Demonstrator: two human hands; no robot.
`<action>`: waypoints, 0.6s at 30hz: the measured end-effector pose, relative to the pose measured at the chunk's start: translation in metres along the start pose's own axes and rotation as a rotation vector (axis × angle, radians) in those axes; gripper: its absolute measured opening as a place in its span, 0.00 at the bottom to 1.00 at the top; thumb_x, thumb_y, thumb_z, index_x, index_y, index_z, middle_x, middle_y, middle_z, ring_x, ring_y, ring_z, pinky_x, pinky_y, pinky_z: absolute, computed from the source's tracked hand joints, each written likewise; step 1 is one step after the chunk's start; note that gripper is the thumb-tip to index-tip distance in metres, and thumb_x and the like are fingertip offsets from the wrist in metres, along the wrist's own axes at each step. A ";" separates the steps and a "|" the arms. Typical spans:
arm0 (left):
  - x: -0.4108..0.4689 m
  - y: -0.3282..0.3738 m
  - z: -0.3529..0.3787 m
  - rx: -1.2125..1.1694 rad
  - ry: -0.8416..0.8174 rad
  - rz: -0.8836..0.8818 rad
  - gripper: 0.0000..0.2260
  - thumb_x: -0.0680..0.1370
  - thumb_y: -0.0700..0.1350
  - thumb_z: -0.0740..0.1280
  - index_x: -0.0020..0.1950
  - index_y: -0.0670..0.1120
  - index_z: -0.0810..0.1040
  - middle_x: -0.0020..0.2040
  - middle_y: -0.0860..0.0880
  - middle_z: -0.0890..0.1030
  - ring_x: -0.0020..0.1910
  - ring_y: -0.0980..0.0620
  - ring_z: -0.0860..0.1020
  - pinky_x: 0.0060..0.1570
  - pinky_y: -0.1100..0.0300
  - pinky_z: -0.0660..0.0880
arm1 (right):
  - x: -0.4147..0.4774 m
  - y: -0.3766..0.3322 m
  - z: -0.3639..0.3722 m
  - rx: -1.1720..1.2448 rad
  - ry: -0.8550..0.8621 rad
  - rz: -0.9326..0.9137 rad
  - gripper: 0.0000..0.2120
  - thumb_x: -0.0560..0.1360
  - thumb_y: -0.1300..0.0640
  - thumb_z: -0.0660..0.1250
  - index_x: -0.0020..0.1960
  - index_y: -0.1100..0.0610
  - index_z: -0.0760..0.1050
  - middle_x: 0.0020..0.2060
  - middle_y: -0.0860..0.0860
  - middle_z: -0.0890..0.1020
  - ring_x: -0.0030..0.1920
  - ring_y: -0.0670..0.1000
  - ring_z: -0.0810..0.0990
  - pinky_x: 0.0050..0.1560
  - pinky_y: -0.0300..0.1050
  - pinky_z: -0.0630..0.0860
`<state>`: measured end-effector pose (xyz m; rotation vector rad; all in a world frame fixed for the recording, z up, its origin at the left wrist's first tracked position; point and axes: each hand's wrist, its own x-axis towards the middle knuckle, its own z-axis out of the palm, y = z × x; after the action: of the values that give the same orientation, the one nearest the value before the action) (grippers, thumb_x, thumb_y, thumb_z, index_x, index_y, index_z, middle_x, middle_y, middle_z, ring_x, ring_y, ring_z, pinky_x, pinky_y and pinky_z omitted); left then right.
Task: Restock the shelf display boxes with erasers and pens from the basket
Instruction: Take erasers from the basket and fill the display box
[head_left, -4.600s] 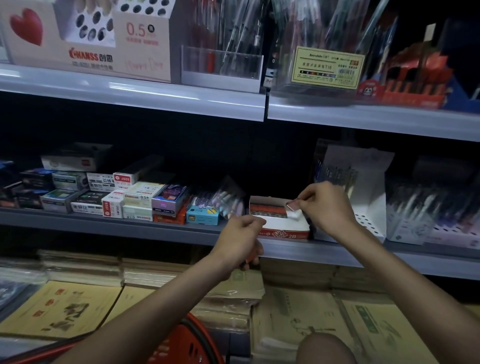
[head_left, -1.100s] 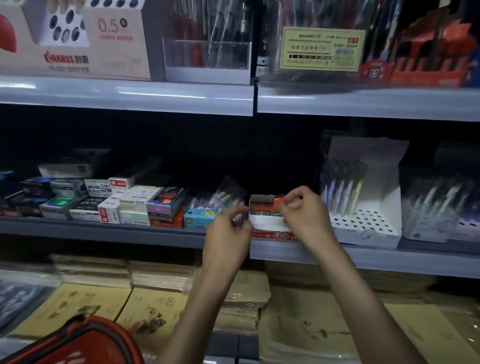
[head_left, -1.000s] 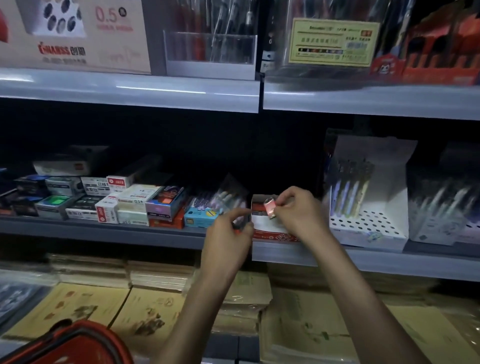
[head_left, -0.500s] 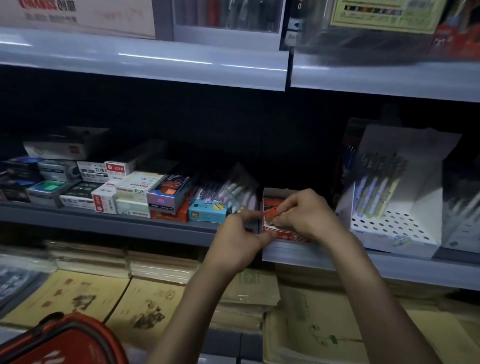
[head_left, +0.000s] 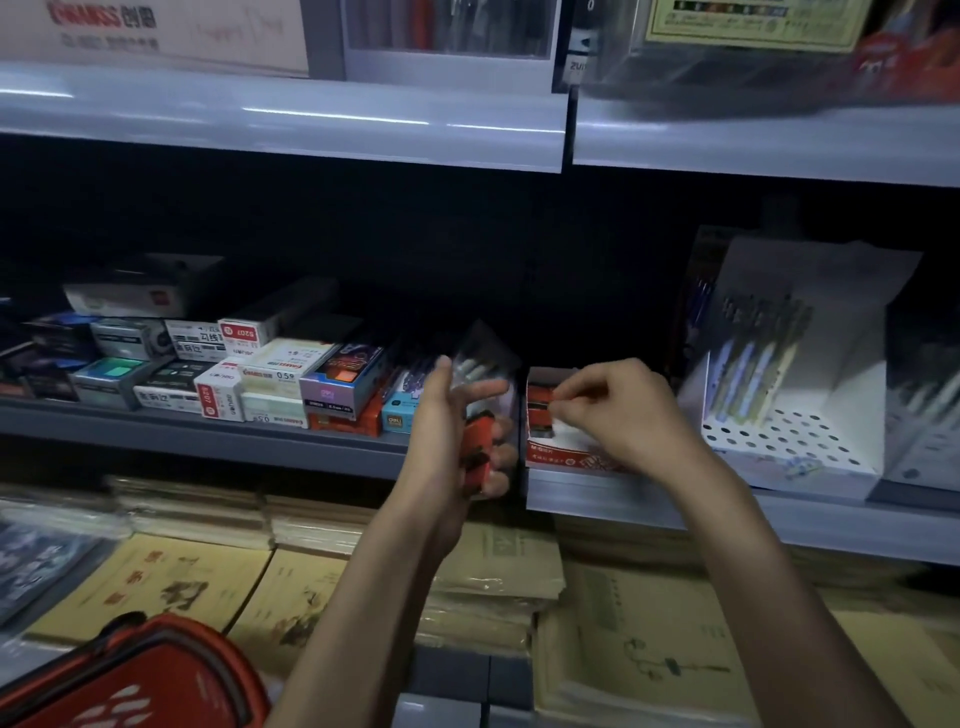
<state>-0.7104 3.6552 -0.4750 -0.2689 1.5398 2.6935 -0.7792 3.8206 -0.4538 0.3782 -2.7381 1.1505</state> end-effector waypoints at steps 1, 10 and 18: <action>-0.002 0.002 0.001 -0.046 -0.015 0.005 0.33 0.81 0.70 0.52 0.68 0.45 0.76 0.34 0.48 0.71 0.26 0.54 0.68 0.22 0.63 0.61 | -0.005 -0.006 -0.006 0.085 0.004 -0.025 0.02 0.75 0.53 0.76 0.45 0.47 0.86 0.39 0.42 0.85 0.43 0.39 0.82 0.43 0.36 0.74; -0.011 -0.003 0.018 0.166 -0.083 0.202 0.40 0.75 0.78 0.44 0.81 0.59 0.62 0.72 0.43 0.76 0.63 0.42 0.81 0.52 0.60 0.72 | -0.043 -0.034 -0.013 0.380 -0.207 -0.065 0.08 0.74 0.54 0.77 0.52 0.51 0.83 0.35 0.46 0.86 0.36 0.40 0.83 0.43 0.38 0.76; -0.003 -0.019 0.025 0.264 -0.137 0.252 0.41 0.72 0.79 0.49 0.80 0.61 0.62 0.68 0.57 0.75 0.57 0.60 0.80 0.51 0.56 0.79 | -0.044 -0.024 -0.020 0.363 -0.198 -0.051 0.13 0.69 0.61 0.81 0.52 0.53 0.84 0.45 0.54 0.86 0.46 0.50 0.86 0.48 0.42 0.84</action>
<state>-0.7087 3.6862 -0.4788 0.1231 1.9746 2.5674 -0.7292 3.8263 -0.4336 0.6329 -2.6511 1.6819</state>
